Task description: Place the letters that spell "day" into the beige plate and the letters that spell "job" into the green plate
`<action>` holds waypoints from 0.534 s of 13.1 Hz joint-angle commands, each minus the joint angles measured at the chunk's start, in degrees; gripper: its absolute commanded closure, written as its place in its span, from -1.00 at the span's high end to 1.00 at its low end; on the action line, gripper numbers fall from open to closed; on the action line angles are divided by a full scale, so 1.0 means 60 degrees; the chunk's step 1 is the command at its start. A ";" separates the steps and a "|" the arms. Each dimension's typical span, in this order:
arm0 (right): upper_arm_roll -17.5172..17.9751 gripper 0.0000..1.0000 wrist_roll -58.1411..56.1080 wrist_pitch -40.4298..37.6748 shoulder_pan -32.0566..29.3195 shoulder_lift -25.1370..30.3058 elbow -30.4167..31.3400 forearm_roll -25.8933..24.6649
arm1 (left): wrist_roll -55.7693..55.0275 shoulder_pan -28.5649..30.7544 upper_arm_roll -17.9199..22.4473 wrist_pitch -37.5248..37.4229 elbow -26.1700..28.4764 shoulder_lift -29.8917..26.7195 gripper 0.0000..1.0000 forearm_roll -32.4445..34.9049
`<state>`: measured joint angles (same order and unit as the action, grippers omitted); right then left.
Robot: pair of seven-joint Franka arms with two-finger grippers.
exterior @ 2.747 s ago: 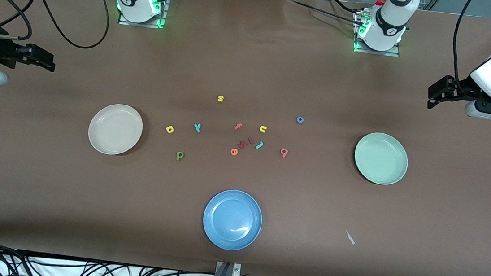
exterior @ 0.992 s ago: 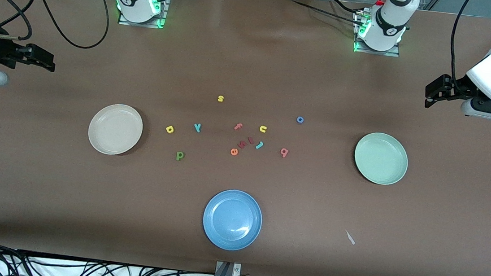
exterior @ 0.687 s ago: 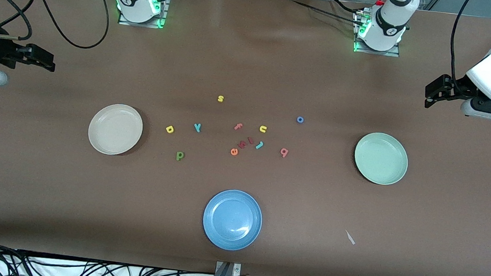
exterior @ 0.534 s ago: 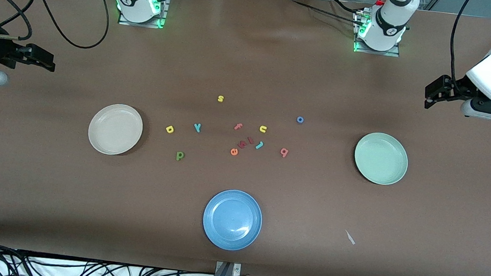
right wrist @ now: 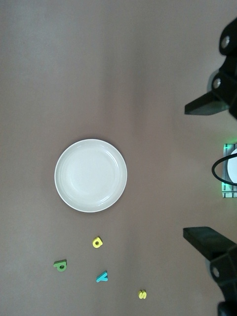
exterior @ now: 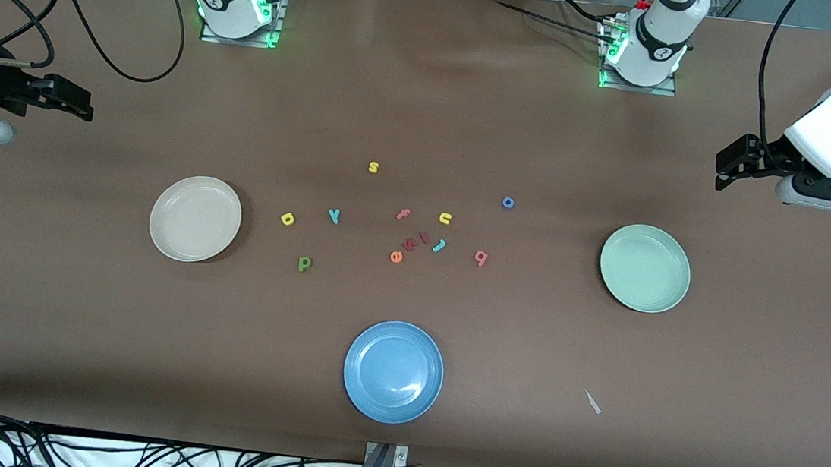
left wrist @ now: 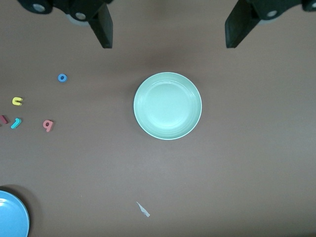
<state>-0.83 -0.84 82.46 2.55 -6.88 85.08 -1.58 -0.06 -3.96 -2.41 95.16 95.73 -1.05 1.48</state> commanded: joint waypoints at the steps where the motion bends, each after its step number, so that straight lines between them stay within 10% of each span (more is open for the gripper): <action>1: -0.0007 1.00 -0.0123 -0.0208 0.0000 -0.0055 -0.0220 0.0117 | 0.0157 -0.0042 0.0036 -0.0040 -0.0208 0.0117 1.00 0.0076; 7: -0.0007 1.00 -0.0123 -0.0208 0.0000 -0.0055 -0.0220 0.0117 | 0.0157 -0.0042 0.0021 -0.0084 -0.0208 0.0087 1.00 0.0076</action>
<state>-0.83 -0.84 82.46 2.55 -6.88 85.08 -1.58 -0.06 -3.96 -2.38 95.16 95.73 -0.94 1.48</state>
